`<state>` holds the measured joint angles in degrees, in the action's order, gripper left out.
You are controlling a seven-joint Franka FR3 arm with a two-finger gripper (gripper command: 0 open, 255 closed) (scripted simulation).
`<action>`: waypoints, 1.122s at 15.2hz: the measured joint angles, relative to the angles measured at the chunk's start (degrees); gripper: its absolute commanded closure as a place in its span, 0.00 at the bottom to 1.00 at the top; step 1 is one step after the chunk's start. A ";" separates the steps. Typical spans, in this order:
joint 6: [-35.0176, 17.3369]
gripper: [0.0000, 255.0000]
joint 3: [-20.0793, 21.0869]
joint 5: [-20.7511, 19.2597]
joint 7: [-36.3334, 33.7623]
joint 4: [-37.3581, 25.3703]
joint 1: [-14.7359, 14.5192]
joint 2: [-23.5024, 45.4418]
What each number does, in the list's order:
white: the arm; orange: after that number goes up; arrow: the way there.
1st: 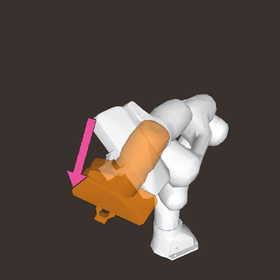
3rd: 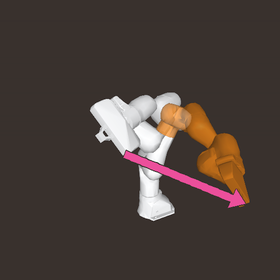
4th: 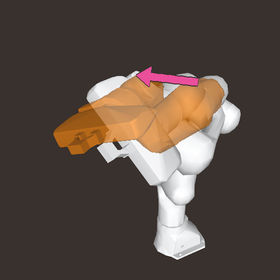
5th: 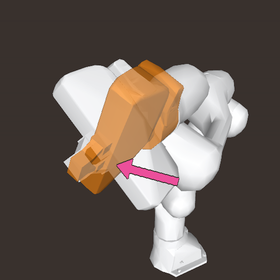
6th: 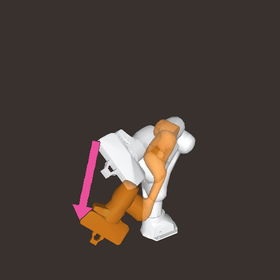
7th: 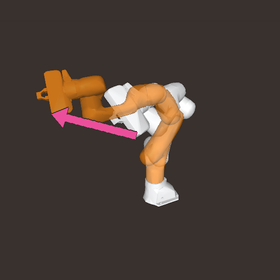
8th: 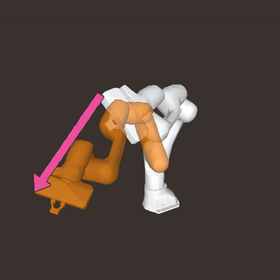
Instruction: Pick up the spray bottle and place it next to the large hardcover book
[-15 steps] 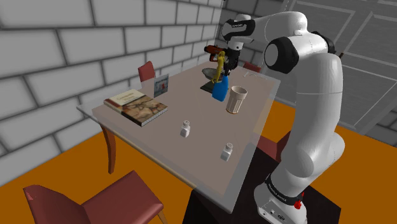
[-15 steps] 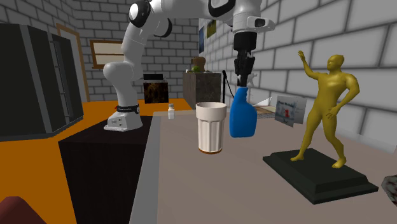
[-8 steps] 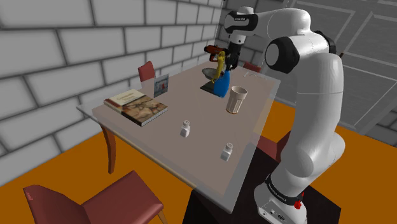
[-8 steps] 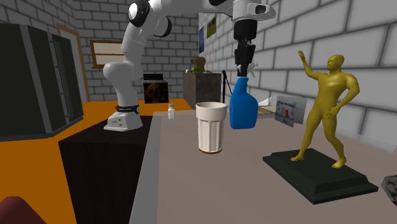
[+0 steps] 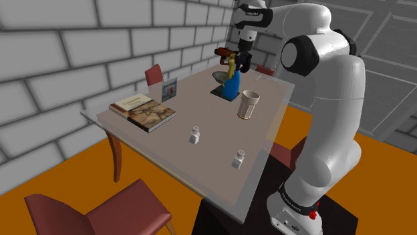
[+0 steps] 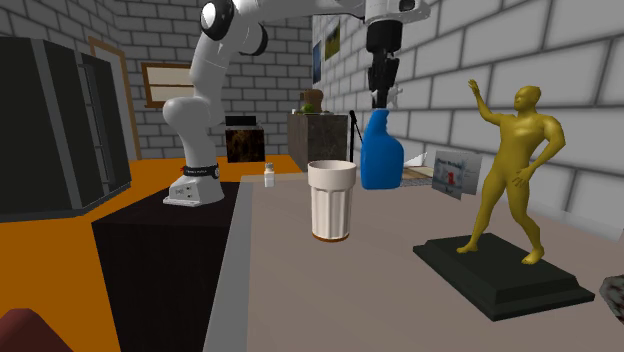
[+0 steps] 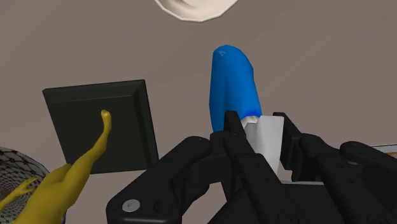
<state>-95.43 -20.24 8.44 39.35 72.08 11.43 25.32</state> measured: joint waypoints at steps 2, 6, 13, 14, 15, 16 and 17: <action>-1.09 1.00 0.36 -0.95 -2.20 3.62 -2.30 -2.69; -3.68 1.00 1.38 -2.94 -6.98 11.40 -6.73 -8.23; -6.10 1.00 4.30 -5.40 -16.18 19.70 -13.24 -14.63; -6.30 1.00 4.76 -5.51 -17.37 20.01 -13.96 -14.78; -6.46 1.00 5.32 -5.71 -18.84 20.58 -14.86 -15.23; -6.33 1.00 5.79 -5.90 -20.06 20.84 -15.60 -15.64; -6.63 1.00 6.29 -6.08 -21.35 21.61 -16.38 -16.15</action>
<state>-102.06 -13.95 2.36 18.00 93.69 -4.96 9.17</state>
